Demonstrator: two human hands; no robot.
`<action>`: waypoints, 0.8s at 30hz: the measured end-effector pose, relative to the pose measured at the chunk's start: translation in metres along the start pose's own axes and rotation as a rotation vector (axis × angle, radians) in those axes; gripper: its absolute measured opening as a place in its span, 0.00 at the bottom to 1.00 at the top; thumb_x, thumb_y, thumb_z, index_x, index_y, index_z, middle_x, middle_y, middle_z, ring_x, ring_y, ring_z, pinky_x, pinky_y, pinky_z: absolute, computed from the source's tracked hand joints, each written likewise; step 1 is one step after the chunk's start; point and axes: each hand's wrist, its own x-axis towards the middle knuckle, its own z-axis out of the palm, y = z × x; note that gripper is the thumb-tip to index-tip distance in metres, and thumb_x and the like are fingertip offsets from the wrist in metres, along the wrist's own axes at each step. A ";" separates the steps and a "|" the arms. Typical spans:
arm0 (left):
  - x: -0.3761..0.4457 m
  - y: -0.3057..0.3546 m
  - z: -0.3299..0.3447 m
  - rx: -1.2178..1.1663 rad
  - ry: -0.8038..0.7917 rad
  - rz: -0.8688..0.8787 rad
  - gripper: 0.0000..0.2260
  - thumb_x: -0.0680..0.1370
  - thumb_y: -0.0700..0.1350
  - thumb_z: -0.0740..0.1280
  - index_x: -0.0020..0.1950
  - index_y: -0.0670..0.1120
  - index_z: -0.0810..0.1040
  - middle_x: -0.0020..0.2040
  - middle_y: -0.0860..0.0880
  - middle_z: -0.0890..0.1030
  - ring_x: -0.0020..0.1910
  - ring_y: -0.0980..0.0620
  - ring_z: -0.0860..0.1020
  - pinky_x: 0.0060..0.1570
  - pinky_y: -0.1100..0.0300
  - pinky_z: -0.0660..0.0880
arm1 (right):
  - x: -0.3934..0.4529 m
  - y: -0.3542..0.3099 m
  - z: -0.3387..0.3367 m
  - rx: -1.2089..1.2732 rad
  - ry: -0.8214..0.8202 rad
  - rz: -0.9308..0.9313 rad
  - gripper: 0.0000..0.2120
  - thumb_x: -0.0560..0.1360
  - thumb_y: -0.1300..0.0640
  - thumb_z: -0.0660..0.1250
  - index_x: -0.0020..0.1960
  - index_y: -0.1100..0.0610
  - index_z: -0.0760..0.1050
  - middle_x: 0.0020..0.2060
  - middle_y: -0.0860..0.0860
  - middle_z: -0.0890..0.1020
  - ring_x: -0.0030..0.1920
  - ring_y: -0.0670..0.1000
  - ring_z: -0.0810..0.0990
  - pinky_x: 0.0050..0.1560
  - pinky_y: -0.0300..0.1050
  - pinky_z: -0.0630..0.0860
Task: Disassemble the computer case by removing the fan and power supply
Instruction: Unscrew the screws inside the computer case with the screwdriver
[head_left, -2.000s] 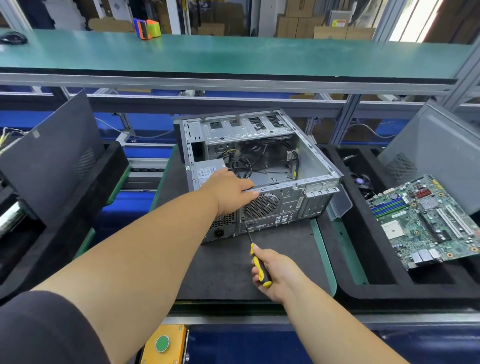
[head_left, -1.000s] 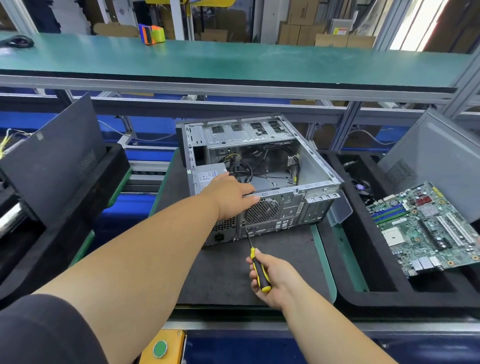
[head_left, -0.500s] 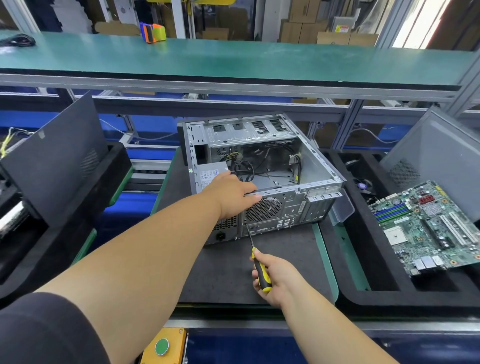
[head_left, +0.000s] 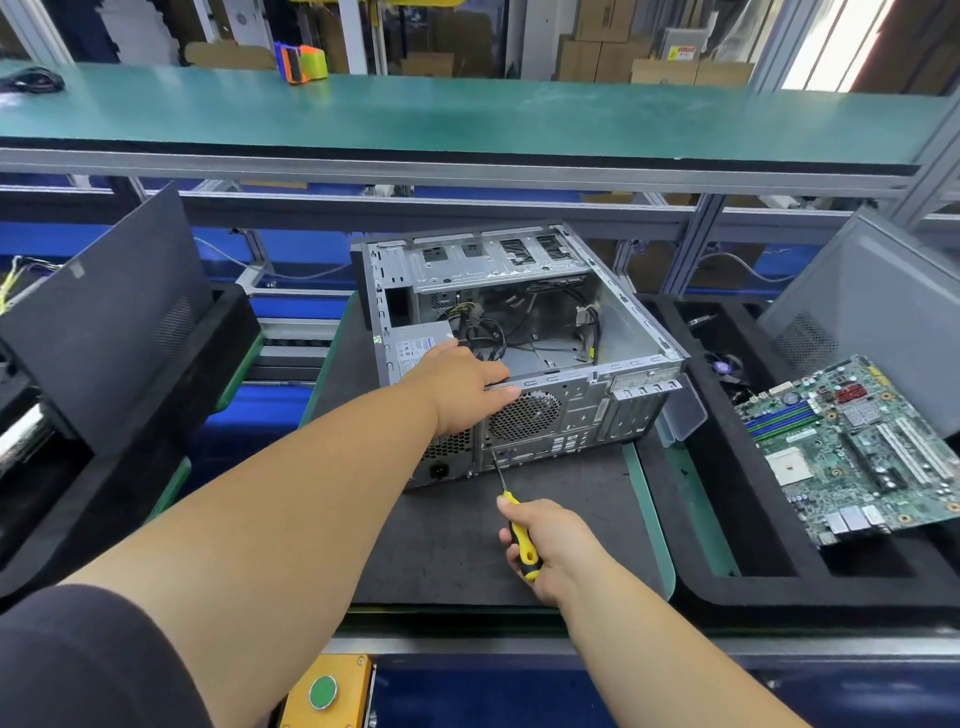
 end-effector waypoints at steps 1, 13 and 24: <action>0.000 0.000 0.000 0.004 -0.004 0.002 0.21 0.82 0.61 0.50 0.65 0.52 0.74 0.36 0.54 0.67 0.49 0.49 0.66 0.69 0.51 0.59 | -0.001 0.001 -0.001 0.030 -0.015 0.005 0.11 0.73 0.55 0.75 0.50 0.59 0.77 0.32 0.55 0.79 0.28 0.48 0.77 0.25 0.38 0.73; 0.000 -0.001 0.002 -0.018 0.014 -0.002 0.21 0.82 0.61 0.51 0.65 0.53 0.74 0.34 0.56 0.64 0.49 0.49 0.64 0.55 0.56 0.59 | -0.014 -0.003 -0.007 0.035 -0.077 0.077 0.18 0.81 0.50 0.64 0.47 0.63 0.84 0.36 0.56 0.85 0.32 0.50 0.83 0.29 0.41 0.79; 0.000 -0.001 0.001 -0.006 -0.018 -0.012 0.23 0.82 0.62 0.50 0.71 0.54 0.71 0.37 0.53 0.68 0.62 0.44 0.68 0.67 0.50 0.61 | -0.013 -0.002 -0.005 0.053 -0.067 0.088 0.17 0.79 0.49 0.67 0.46 0.62 0.85 0.35 0.54 0.85 0.29 0.48 0.82 0.28 0.39 0.78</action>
